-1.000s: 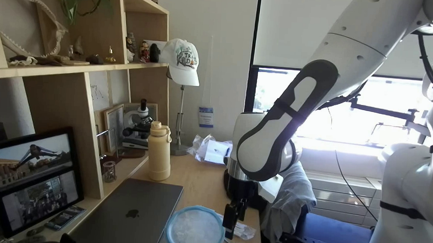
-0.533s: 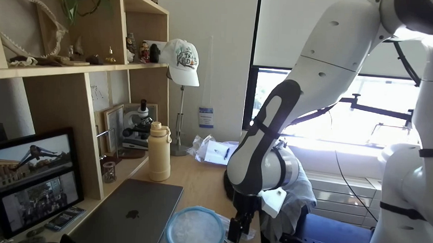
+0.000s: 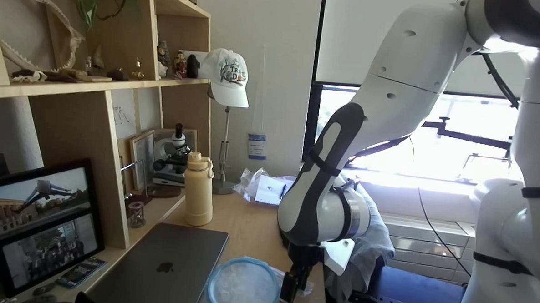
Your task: Move the fork from right to left.
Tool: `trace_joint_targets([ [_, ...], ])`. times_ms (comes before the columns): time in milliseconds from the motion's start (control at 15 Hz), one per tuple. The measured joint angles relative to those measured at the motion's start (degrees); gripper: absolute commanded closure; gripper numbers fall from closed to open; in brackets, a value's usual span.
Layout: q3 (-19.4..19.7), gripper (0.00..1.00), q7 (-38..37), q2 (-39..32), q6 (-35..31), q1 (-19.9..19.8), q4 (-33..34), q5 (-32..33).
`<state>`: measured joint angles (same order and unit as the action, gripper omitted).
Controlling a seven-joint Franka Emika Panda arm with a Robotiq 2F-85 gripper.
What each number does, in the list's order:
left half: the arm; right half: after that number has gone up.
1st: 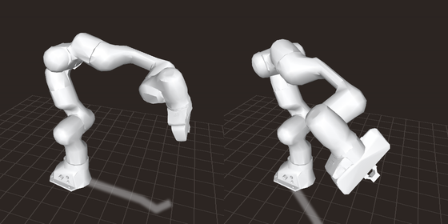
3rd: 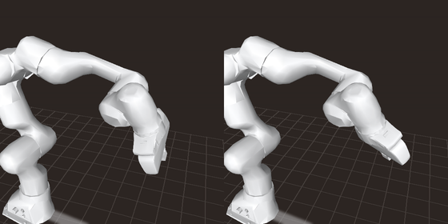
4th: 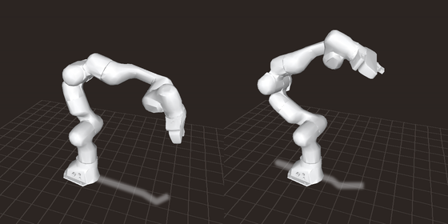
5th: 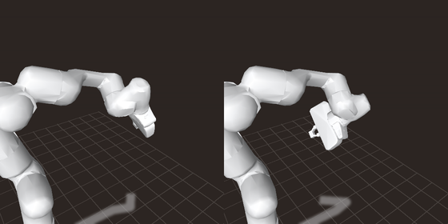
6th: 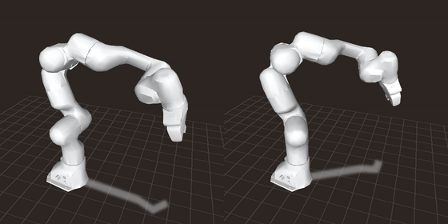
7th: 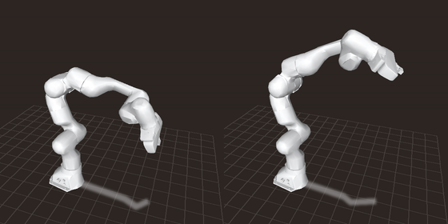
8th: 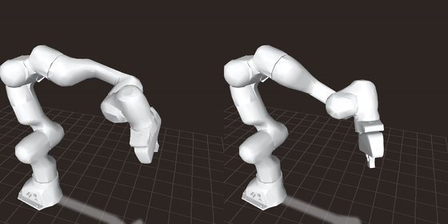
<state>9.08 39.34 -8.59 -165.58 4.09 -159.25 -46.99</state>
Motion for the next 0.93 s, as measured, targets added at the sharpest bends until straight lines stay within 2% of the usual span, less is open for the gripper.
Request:
trace_joint_targets([
  [333, 1.03, 0.00, -0.86, 0.00, -0.14, 3.17, 0.48, 1.86],
  [733, 4.88, 0.00, -7.14, 0.06, -0.65, 8.68, 0.49, 9.47],
  [800, 5.64, 0.02, -7.67, 0.06, -0.94, 9.46, 0.49, 10.07],
  [867, 6.46, 0.26, -8.16, 0.06, -1.25, 10.12, 0.49, 10.54],
  [933, 7.26, 0.27, -8.24, 0.06, -1.60, 10.72, 0.48, 10.74],
])
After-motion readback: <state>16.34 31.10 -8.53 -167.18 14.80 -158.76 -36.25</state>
